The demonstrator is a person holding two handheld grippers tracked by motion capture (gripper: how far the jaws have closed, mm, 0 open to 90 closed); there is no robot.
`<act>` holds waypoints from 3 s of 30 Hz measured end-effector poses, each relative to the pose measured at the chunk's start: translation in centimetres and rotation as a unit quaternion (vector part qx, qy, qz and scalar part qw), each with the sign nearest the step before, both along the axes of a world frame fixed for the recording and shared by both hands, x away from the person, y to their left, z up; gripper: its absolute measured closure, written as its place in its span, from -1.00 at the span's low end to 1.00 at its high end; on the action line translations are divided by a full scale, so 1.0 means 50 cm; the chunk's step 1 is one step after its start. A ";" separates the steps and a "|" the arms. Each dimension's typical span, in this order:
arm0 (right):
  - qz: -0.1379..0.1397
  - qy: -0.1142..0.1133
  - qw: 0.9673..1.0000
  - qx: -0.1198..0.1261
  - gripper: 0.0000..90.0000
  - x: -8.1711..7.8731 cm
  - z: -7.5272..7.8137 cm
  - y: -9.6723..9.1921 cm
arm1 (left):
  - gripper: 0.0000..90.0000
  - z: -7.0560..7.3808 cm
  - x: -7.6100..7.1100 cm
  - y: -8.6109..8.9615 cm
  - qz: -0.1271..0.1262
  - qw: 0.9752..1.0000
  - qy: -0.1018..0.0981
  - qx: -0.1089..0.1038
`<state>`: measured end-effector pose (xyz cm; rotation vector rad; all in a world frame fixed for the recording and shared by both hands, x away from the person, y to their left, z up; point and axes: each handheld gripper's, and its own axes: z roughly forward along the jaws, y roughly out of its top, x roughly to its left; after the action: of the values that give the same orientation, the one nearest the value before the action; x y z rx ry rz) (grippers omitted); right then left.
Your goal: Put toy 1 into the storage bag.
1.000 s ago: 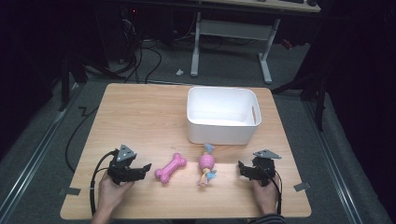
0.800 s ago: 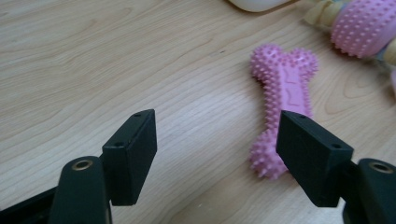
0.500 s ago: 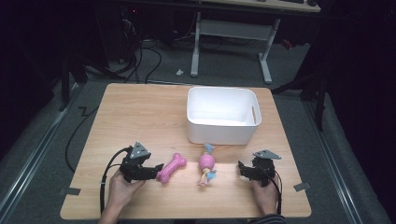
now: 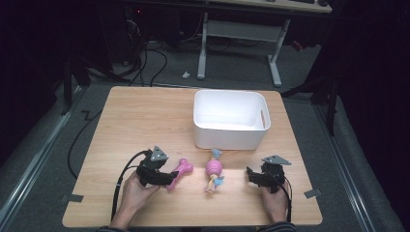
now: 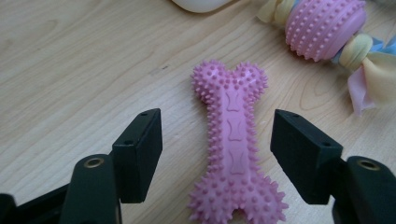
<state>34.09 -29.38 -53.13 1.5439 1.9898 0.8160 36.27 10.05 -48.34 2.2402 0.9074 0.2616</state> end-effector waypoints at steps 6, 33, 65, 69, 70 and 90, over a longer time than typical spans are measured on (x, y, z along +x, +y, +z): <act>0.000 0.000 1.000 0.000 -0.53 0.000 0.000 0.000 | -0.20 -0.015 0.010 -0.023 -0.008 1.000 0.020 0.016; 0.006 0.000 1.000 0.000 -0.52 -0.001 0.000 0.001 | 0.27 -0.050 0.027 -0.066 -0.007 0.997 0.046 0.059; 0.007 -0.001 1.000 0.000 -0.52 -0.001 0.000 0.001 | 0.30 0.049 0.038 -0.016 -0.018 0.999 0.041 0.022; 0.007 -0.001 1.000 0.000 -0.52 0.000 0.000 0.001 | 0.31 0.061 0.040 -0.017 -0.020 0.999 0.036 0.027; 0.007 -0.001 1.000 0.000 -0.52 -0.001 0.000 0.001 | 0.30 0.064 0.041 -0.017 -0.021 0.999 0.033 0.029; 0.008 -0.001 1.000 0.000 -0.52 -0.001 0.000 0.001 | 0.31 0.155 0.067 -0.008 -0.029 0.999 0.022 0.000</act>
<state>34.05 -29.32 -53.12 1.5280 2.0044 0.8228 39.64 9.63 -40.57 2.2774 0.8630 0.1865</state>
